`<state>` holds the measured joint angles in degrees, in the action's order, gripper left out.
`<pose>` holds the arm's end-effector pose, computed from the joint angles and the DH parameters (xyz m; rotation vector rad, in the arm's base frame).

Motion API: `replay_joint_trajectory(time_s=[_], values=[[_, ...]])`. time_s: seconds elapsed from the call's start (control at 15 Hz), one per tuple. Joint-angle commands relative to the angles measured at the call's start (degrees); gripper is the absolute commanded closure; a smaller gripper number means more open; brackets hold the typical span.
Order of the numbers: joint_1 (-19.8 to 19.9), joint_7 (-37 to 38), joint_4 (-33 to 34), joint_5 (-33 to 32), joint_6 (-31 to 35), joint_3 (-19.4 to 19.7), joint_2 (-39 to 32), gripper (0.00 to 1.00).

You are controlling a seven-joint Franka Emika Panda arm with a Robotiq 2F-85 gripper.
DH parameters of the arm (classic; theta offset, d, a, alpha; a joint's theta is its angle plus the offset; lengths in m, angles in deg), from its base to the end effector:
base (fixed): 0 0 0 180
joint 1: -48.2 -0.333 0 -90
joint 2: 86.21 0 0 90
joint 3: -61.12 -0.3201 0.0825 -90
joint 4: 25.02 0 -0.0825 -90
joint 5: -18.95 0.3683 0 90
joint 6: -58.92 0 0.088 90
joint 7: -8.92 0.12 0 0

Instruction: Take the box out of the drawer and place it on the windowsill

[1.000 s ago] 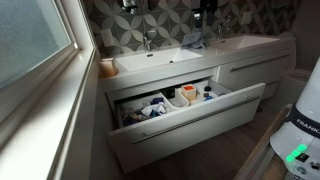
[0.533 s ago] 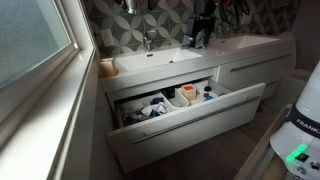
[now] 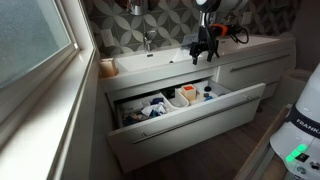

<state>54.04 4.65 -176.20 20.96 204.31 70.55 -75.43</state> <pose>0.4032 -0.1085 0.3188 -3.0830 0.3381 -0.1423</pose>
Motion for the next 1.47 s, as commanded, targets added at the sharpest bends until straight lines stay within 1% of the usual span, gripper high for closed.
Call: replay_joint_trajectory(time_s=[0.0, 0.13, 0.2, 0.4, 0.73, 0.8, 0.87, 1.13, 1.2, 1.4], values=[[0.31, 3.28, 1.98, 5.26, 5.75, 0.14, -8.5, 0.0], [0.45, 3.6, 2.81, 7.32, 8.26, -0.08, -12.12, 0.0], [0.88, 2.77, 0.69, 4.48, 6.3, -0.28, -8.08, 0.0], [0.99, 3.05, 1.98, 5.71, 7.82, -0.38, -11.68, 0.0], [0.99, 3.27, 2.47, 5.74, 7.82, -0.39, -11.99, 0.0], [0.94, 2.35, 2.69, 7.11, 8.43, -0.54, -12.75, 0.0], [0.93, 2.59, 2.54, 6.93, 11.23, -0.55, -13.86, 0.0], [1.29, 3.42, 2.67, 9.68, 19.11, -0.82, -18.17, 0.0], [1.67, 2.76, 2.78, 11.44, 20.05, -1.21, -19.06, 0.0], [1.94, 2.45, 2.96, 15.62, 26.26, -1.48, -22.55, 0.0]])
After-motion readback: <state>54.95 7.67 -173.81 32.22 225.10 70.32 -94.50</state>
